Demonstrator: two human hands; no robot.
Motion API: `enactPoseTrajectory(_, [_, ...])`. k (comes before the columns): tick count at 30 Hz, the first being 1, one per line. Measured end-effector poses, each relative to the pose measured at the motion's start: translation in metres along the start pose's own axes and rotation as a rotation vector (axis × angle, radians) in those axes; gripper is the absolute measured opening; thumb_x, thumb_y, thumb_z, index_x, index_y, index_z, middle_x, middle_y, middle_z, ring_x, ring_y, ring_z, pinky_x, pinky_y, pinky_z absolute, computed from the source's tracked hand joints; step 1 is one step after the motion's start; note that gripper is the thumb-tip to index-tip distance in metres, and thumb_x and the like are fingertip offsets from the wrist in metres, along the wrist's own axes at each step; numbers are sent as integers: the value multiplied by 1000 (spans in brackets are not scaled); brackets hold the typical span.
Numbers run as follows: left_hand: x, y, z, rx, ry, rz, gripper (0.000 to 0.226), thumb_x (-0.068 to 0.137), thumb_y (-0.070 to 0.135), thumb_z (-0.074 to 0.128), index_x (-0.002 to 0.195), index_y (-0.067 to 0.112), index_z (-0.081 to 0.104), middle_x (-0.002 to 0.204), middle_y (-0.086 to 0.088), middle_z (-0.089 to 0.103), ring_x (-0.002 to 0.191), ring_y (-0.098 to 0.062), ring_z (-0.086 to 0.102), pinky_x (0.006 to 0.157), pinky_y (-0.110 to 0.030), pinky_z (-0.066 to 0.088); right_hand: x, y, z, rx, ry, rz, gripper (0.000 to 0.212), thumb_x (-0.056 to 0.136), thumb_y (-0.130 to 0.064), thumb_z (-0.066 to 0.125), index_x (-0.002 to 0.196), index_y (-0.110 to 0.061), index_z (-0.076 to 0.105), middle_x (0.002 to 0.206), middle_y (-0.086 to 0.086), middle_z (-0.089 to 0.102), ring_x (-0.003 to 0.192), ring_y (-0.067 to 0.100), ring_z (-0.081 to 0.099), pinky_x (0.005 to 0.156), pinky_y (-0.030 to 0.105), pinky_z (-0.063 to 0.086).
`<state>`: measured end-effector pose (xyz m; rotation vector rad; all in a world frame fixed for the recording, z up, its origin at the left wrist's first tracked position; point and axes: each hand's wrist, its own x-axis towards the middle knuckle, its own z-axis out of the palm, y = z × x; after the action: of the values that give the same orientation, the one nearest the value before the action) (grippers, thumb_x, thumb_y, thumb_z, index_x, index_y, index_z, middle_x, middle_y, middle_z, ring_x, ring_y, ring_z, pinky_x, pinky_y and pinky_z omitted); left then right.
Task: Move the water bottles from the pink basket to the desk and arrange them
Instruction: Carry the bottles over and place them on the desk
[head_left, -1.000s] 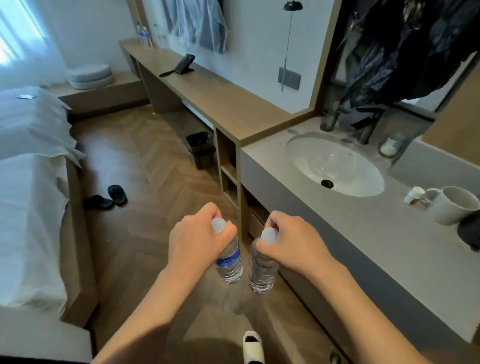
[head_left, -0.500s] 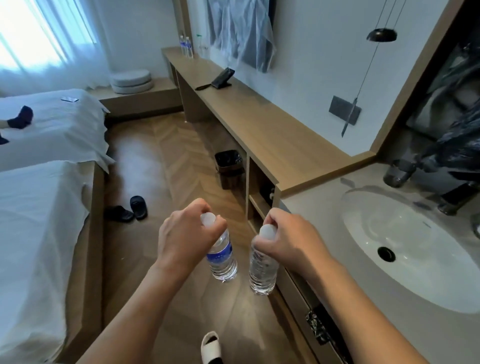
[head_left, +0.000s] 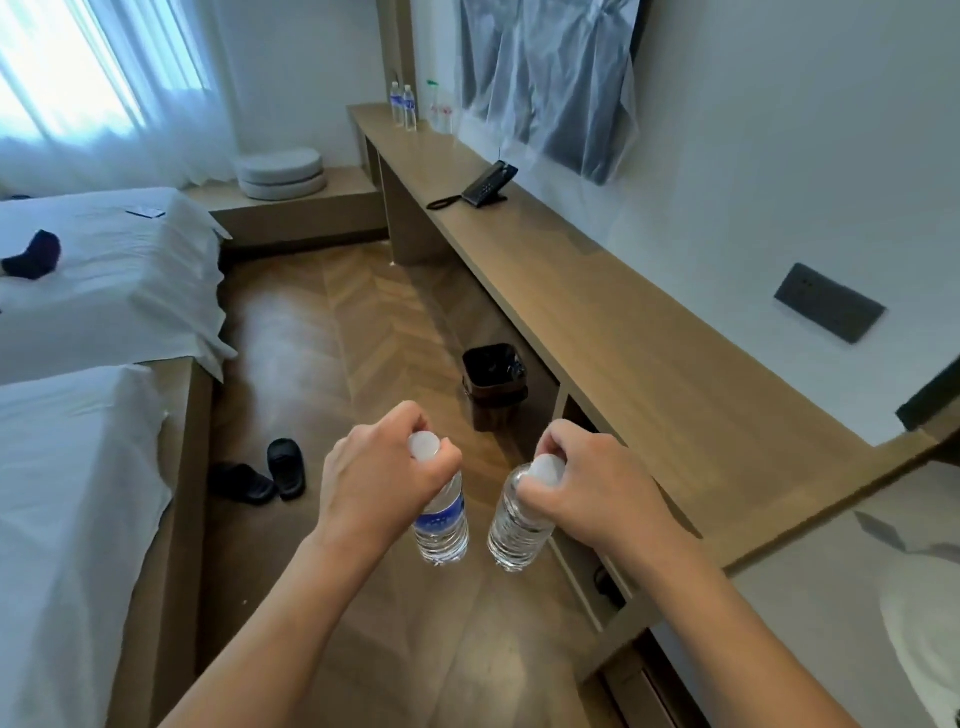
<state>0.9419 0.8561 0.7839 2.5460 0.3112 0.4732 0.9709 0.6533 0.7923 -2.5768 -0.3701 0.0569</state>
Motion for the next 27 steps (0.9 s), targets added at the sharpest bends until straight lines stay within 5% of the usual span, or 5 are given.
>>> enactPoseTrajectory(27, [523,-195,77,101,18,-131,22,77,47,61,72,27,52,60,6,57,64,-17,54,60,-28,37,561,-99,118,-13,-106,-48,28,68,-47,61,81,-24,52,72,-5,61,68,19,60,62,36,53])
